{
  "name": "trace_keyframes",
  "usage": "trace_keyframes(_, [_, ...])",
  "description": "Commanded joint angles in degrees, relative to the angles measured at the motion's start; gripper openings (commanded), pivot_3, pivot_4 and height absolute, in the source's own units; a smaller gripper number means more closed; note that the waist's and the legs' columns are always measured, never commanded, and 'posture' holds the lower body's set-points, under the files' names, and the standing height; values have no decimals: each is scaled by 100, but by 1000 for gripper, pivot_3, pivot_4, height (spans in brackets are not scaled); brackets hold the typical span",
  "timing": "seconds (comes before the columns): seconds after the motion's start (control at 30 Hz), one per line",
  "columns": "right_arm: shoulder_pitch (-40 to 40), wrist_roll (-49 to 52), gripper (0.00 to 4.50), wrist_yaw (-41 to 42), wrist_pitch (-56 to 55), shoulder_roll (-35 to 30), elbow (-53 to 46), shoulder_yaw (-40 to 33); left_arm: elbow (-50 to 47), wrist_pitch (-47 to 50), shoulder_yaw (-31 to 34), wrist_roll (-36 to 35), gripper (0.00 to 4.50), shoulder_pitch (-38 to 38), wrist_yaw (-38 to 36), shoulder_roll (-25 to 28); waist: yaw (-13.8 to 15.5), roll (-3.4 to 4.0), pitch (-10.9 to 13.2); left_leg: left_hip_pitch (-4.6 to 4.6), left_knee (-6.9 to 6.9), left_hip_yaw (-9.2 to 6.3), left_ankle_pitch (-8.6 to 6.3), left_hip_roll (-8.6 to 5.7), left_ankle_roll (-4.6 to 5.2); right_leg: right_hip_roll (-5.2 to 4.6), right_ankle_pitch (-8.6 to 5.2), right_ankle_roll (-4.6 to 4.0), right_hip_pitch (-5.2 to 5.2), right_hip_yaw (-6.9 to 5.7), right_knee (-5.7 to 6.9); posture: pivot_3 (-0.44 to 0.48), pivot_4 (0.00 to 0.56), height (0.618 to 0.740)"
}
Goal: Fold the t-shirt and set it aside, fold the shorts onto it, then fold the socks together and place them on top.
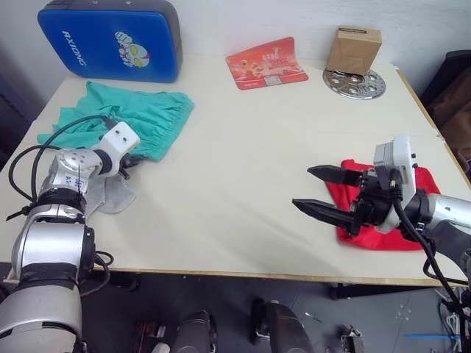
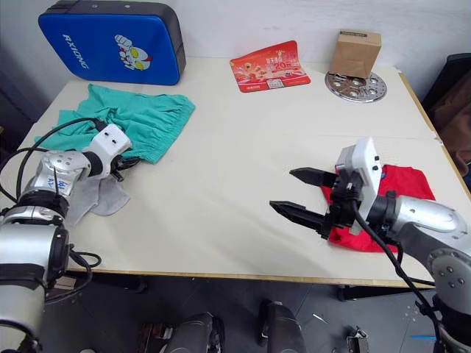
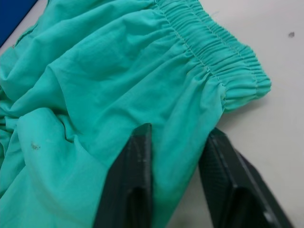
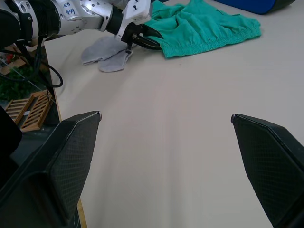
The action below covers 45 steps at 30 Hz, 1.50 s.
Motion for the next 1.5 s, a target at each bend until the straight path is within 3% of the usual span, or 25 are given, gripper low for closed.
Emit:
trace_keyframes(0.03, [70, -18, 4500, -11, -177, -118, -187, -167, -49, -70, 141, -134, 72, -192, -214, -18, 3, 0, 0, 0, 0, 0, 0, 0, 0, 0, 0, 0, 0, 0, 0, 0, 150, 740])
trace_keyframes(0.3, [228, -226, 4500, 52, -277, -120, -195, -120, -489, -382, 202, -467, 9, -418, -1632, -556, 26, -2, -1, -5, 5, 0, 1, -6, 2, 0, 2, 4, 1, -14, -1, 0, 150, 740])
trace_keyframes(0.4, [241, -254, 4500, 36, -295, -103, -194, -123, -1110, -200, 236, -913, 9, -394, -2741, -989, 21, -3, 0, -5, 6, 0, 1, -6, 2, 1, 4, 8, 1, -14, -3, 0, 150, 740])
trace_keyframes(0.5, [348, -372, 4500, 108, -330, -145, -218, -97, -2692, 575, -49, -1522, 9, 47, -3943, -1504, 28, -3, 0, -11, 11, -4, 2, -6, 2, 2, 4, 8, 1, -13, -4, 0, 150, 740])
trace_keyframes(0.6, [626, -617, 4500, 330, -425, -330, -321, -66, -4407, 1713, -542, -1951, 9, 622, -4679, -1803, 14, -2, 0, -11, 12, -3, 1, -8, 3, 2, 5, 9, 2, 3, -6, 0, 150, 740])
trace_keyframes(0.73, [1083, -813, 4500, 582, -589, -540, -456, -193, -5501, 2341, -1177, -1909, 9, 1075, -4651, -2159, -21, -2, 0, -3, 13, 2, 5, -2, -3, 12, 6, 11, 2, 18, -2, 0, 150, 740])
trace_keyframes(0.97, [1383, -981, 4500, 544, -730, -571, -559, -289, -6107, 2974, -1646, -1846, 9, 1484, -4150, -2520, -4, -2, 0, 24, 12, -2, 14, -7, 0, 4, 6, 10, 21, 35, -7, 0, 150, 740])
trace_keyframes(1.07, [1554, -1150, 4500, 578, -827, -605, -616, -224, -6493, 3514, -1523, -2228, 624, 1578, -4207, -2509, 10, -2, 0, 21, 9, -7, 14, -4, 0, 4, 5, 7, 19, 32, -7, 0, 150, 740])
trace_keyframes(1.27, [1741, -1663, 4500, 844, -1146, -703, -640, 123, -7398, 5025, -893, -3512, 2468, 1509, -4358, -2298, 9, -2, -1, 18, 11, -10, 14, -6, 0, 1, 5, 7, 19, 30, -7, 0, 150, 740])
trace_keyframes(1.37, [1537, -2137, 4500, 829, -1375, -672, -559, 682, -7888, 5715, -449, -4102, 3418, 1490, -4445, -1752, -27, -2, 0, 20, 10, -14, 15, -4, -2, 3, 4, 7, 20, 29, -6, 0, 150, 740])
trace_keyframes(1.5, [1284, -2823, 4500, 865, -1741, -639, -344, 1422, -8041, 5829, -282, -4112, 4488, 1804, -4348, -933, -81, -1, -1, 26, 8, -13, 19, -3, -13, 5, -2, -3, 19, 29, -3, 0, 150, 740])
